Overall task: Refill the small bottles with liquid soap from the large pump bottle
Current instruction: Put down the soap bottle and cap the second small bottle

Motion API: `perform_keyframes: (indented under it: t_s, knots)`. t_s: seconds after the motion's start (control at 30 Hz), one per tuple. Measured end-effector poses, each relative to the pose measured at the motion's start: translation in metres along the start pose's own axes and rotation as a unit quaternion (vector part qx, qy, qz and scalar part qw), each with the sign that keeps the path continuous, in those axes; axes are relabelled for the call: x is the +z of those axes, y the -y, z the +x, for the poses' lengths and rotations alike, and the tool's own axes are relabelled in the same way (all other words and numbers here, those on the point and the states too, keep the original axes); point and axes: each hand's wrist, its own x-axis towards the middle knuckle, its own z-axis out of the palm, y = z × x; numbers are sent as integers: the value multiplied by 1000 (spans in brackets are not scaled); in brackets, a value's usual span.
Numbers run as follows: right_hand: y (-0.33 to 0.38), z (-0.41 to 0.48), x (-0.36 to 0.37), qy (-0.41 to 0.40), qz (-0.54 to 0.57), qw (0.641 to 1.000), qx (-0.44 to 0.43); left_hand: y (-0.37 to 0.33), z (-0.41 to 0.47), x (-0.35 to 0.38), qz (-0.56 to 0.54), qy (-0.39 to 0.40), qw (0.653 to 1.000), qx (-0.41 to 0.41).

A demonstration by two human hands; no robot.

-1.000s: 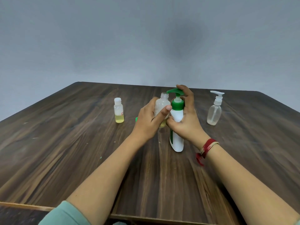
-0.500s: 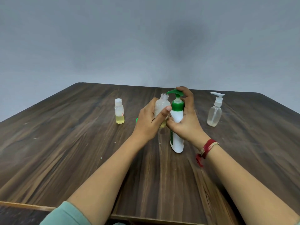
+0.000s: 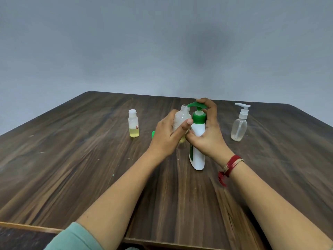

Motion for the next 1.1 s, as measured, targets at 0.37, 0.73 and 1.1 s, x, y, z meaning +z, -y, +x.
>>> perform_keyframes:
  t_s: [0.37,0.73,1.1]
  knots:
    - [-3,-1,-3,14,-12,1000,6,1,-2,0,-9,9,1000,-2]
    - [-6,-3,-10,23,27,999,-24,3,-6,3,12,29,1000,5]
    - [-12,-2,-13,-23,21,999,-16,-5,-7,2,2,28,999,15]
